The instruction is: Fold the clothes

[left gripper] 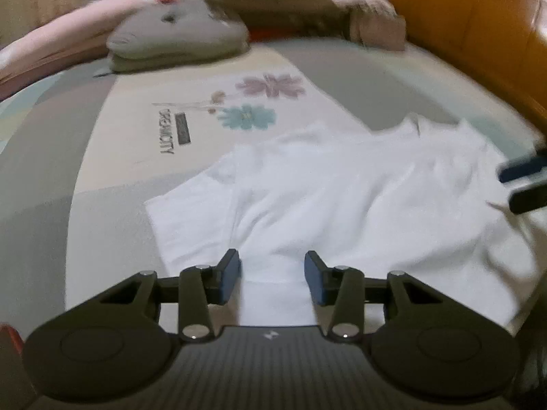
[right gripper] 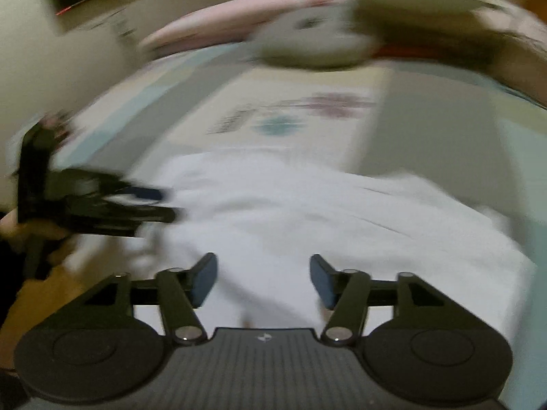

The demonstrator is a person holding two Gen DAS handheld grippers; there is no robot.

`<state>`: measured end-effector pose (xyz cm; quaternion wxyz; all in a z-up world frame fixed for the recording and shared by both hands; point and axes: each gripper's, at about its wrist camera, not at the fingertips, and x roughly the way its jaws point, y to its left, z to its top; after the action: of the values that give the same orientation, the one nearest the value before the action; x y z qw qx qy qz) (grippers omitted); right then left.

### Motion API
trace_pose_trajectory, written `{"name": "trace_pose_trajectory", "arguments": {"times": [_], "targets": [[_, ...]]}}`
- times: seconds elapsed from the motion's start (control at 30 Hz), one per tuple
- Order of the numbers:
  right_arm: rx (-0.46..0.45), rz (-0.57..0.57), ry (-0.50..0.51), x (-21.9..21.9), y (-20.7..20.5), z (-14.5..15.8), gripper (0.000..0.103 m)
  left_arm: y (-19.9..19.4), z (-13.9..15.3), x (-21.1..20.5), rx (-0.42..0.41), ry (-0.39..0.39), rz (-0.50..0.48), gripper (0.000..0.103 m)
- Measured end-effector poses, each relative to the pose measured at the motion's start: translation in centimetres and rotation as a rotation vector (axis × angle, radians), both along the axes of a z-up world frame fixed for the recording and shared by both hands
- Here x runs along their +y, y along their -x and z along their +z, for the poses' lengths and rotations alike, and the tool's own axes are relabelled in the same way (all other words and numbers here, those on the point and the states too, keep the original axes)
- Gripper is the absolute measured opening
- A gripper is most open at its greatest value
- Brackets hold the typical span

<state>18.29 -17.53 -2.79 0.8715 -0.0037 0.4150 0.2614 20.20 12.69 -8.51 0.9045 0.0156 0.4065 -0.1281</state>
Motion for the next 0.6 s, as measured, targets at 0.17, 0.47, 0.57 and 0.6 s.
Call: {"name": "trace_pose_trajectory", "arguments": {"times": [0.17, 0.47, 0.57, 0.6], "targets": [[0.014, -0.212, 0.062, -6.7, 3.4, -3.5, 0.072, 0.6, 2.2, -2.5, -0.064, 0.029, 0.027, 0.052], [0.001, -0.283, -0.079, -9.4, 6.2, -4.4, 0.078, -2.2, -0.2, -4.7, -0.016, 0.020, 0.188, 0.051], [-0.016, -0.287, -0.090, -10.2, 6.2, -4.1, 0.081, -1.8, 0.0, -2.9, -0.022, 0.086, 0.257, 0.045], [-0.021, -0.291, -0.106, -10.4, 6.2, -3.9, 0.081, -1.9, 0.6, -2.9, -0.032, 0.073, 0.275, 0.045]]}}
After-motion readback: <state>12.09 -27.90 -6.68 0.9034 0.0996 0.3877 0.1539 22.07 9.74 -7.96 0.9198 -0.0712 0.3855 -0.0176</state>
